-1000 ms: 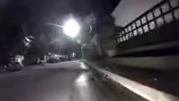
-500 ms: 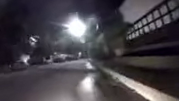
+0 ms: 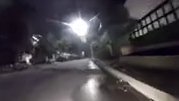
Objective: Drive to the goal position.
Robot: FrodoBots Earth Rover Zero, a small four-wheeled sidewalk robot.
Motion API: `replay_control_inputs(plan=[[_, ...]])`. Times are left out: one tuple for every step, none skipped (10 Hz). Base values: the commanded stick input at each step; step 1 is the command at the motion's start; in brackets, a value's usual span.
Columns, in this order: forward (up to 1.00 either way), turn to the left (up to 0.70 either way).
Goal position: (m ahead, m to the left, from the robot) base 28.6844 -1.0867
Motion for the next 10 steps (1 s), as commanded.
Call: replay_control_inputs(plan=[[0.70, 0.00], [0.70, 0.00], [0.70, 0.00], [0.70, 0.00], [0.70, 0.00], [0.70, 0.00], [0.70, 0.00], [0.70, 0.00], [0.70, 0.00], [0.70, 0.00]])
